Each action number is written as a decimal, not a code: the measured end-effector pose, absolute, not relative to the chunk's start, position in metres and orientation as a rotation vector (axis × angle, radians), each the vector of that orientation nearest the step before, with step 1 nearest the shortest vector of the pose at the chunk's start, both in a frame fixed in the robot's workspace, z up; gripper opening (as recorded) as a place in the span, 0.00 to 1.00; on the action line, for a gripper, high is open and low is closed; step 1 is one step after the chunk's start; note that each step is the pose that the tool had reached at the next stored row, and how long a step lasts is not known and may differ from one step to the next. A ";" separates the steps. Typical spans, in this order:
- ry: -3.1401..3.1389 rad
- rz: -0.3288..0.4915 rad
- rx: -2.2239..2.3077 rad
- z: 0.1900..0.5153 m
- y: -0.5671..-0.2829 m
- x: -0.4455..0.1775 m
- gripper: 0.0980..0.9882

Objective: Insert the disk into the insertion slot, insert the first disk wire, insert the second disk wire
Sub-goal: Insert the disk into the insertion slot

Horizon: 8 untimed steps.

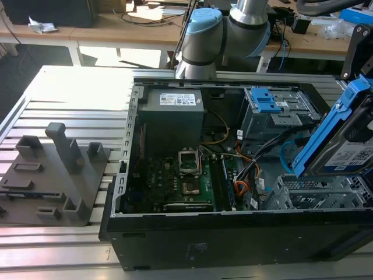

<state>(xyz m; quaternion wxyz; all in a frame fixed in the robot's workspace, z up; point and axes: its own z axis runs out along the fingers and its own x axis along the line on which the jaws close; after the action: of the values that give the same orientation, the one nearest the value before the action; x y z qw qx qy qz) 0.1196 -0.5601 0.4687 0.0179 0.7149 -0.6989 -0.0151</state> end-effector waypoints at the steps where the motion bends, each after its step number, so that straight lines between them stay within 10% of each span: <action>1: -2.171 -0.047 2.221 0.468 -0.560 0.120 0.30; 8: -2.171 -0.047 2.221 0.464 -0.560 0.120 0.30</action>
<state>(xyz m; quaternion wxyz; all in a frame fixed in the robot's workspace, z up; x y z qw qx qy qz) 0.1196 -0.5601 0.4635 0.0179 0.7149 -0.6989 -0.0151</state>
